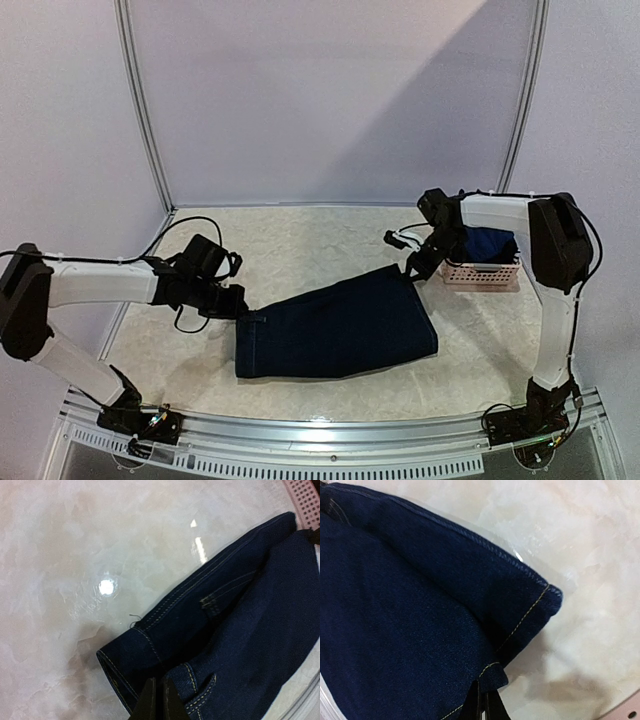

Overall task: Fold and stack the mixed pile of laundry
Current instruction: Adjust the rectangle-folded shorts at the center of the board.

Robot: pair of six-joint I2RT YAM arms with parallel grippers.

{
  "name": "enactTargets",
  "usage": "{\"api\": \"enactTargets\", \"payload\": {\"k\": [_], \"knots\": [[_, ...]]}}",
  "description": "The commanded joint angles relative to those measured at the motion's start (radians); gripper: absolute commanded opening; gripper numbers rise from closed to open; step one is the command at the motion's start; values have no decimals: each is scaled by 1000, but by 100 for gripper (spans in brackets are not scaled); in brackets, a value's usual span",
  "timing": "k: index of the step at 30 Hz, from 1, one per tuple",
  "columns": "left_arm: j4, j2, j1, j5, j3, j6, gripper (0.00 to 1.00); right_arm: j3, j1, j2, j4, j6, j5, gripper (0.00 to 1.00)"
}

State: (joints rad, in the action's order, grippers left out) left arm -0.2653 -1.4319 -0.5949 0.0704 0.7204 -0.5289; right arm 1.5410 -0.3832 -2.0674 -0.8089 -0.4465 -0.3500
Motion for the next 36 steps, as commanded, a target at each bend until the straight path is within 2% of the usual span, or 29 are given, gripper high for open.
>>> {"api": "enactTargets", "payload": {"k": [1, 6, 10, 14, 16, 17, 18, 20, 23, 25, 32, 36], "knots": [[-40, 163, -3, -43, -33, -28, 0, -2, 5, 115, 32, 20, -4, 0], [-118, 295, -5, -97, -51, -42, 0, 31, 5, 162, 46, 33, -2, 0], [-163, 328, -3, -182, -64, -36, 0, 127, 5, 121, 65, 60, 15, 0], [-118, 217, 4, -273, -71, 3, 0, 292, 3, -52, 74, 95, 18, 1], [-103, 93, 7, -333, -37, 23, 1, 416, 4, -174, 45, 113, 19, 6], [-102, 34, 7, -348, -11, 25, 9, 480, 3, -218, 21, 130, 33, 18], [-110, -18, 6, -364, 21, 25, 19, 545, 2, -271, -21, 140, 49, 24], [-133, -70, -12, -383, 75, 18, 32, 589, 4, -315, -51, 154, 46, 31], [-143, -34, -61, -461, 103, 15, 43, 436, 4, -197, 26, 170, 37, 40], [-168, 6, -84, -504, 115, 8, 46, 316, 4, -98, 57, 180, 25, 43], [-266, 75, -152, -527, 164, 34, 49, 31, 3, 213, 68, 178, -24, 45], [-306, 80, -219, -454, 197, 151, 49, -128, 5, 353, 120, 151, -40, 46]]}}
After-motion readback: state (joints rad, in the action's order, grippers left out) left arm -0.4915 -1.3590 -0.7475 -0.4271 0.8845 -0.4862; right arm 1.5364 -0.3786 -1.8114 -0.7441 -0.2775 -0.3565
